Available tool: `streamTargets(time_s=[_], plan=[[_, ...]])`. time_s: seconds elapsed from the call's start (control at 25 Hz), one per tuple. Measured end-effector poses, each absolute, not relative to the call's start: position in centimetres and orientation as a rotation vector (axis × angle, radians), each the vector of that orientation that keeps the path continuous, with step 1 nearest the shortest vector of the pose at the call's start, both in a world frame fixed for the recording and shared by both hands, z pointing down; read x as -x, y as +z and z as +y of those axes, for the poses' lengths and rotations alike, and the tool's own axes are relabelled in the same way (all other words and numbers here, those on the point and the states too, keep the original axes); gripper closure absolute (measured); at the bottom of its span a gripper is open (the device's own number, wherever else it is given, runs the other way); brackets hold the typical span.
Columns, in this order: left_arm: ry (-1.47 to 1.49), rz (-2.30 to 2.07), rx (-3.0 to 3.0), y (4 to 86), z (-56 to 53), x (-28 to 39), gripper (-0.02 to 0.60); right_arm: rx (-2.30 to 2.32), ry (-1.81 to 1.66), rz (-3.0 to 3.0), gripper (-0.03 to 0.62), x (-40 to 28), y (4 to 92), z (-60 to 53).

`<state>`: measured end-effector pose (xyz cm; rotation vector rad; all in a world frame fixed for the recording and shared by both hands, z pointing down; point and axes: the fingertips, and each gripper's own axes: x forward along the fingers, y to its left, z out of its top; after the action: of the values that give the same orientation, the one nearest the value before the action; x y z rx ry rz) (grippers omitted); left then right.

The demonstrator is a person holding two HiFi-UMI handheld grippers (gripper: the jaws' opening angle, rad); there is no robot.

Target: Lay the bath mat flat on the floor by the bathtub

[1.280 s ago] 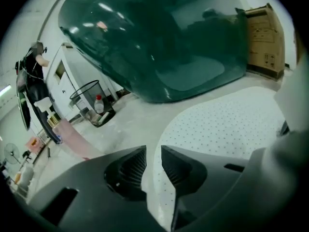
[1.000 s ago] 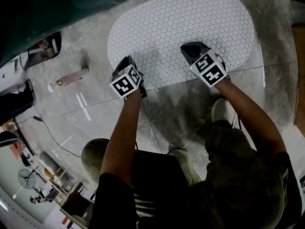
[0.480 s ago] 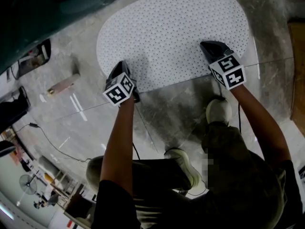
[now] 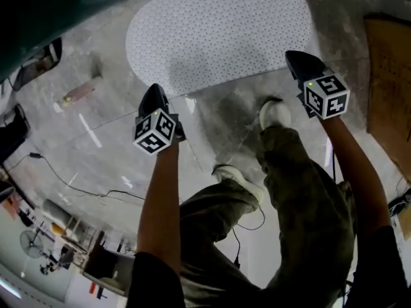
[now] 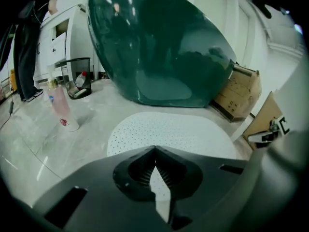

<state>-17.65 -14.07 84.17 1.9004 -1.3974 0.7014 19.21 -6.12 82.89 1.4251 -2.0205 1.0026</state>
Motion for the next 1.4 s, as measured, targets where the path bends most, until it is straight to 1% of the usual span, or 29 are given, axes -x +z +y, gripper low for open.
streamTargets(time_s=[0.24, 0.36, 0.52, 0.6, 0.68, 0.76, 0.88, 1.24, 1.4], plan=[[0.636, -1.326, -1.895, 74.1, -10.1, 15.6, 0.561, -1.320, 1.173, -1.926, 0.572, -18.0, 76.7, -2.5], [0.649, -1.303, -1.922, 69.7, -8.2, 15.7, 0.561, -1.326, 1.171, -1.916, 0.572, -16.9, 72.6, -1.2], [0.610, -1.288, -1.882, 64.7, -6.8, 15.9, 0.561, -1.356, 1.035, -1.879, 0.572, -16.5, 67.6, -0.2], [0.624, -1.259, -1.882, 62.2, -5.5, 15.7, 0.561, -1.355, 1.034, -1.815, 0.572, -16.2, 65.8, 1.7], [0.639, -1.227, -1.899, 59.1, -4.3, 15.5, 0.561, -1.299, 1.065, -1.785, 0.572, -15.0, 63.7, 3.6], [0.587, -1.221, -1.890, 55.5, -3.8, 15.6, 0.561, -1.220, 1.029, -1.790, 0.572, -14.0, 60.8, 4.4], [0.454, -1.252, -1.871, 49.4, -4.5, 16.9, 0.561, -1.176, 0.953, -1.781, 0.572, -13.3, 55.8, 4.2], [0.354, -1.294, -1.899, 31.4, 0.1, 23.2, 0.561, -1.288, 0.905, -1.747, 0.572, -11.5, 37.1, 8.2], [0.307, -1.337, -1.943, 24.1, 2.1, 25.5, 0.561, -1.403, 0.864, -1.784, 0.572, -11.6, 27.2, 8.2]])
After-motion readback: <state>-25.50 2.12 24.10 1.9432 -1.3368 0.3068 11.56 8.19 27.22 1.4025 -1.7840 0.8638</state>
